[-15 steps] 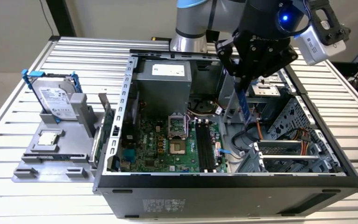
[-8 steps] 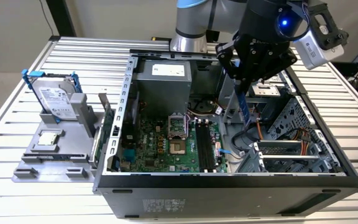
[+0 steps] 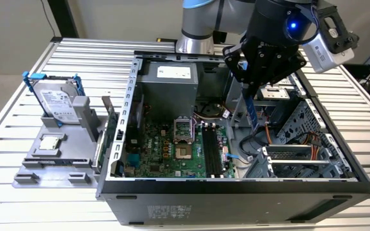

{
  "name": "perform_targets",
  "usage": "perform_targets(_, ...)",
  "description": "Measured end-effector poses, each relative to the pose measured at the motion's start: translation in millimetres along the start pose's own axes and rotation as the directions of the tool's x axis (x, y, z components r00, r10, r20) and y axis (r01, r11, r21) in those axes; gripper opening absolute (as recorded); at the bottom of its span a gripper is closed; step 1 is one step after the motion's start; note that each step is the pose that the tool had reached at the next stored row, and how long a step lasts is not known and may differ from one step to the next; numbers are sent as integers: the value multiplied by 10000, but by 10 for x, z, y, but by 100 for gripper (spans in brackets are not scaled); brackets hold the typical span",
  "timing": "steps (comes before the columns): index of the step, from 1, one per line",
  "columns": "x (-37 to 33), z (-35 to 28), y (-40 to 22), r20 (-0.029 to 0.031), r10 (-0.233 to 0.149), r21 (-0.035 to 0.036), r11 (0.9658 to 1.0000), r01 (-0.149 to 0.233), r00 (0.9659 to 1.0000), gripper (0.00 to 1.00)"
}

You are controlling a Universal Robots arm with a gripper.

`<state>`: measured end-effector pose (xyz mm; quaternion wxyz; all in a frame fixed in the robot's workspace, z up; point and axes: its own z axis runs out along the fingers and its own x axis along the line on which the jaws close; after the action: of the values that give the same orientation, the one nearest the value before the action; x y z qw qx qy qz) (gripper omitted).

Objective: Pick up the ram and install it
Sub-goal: 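Insert the ram into the slot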

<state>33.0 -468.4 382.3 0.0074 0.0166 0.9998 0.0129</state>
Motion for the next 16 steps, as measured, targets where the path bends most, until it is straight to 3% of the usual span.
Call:
perform_targets(8,0,5,0,1,0,-3,10000,0,10000,0)
perform_targets(16,1,111,-2,0,-1,14,10000,1,10000,0)
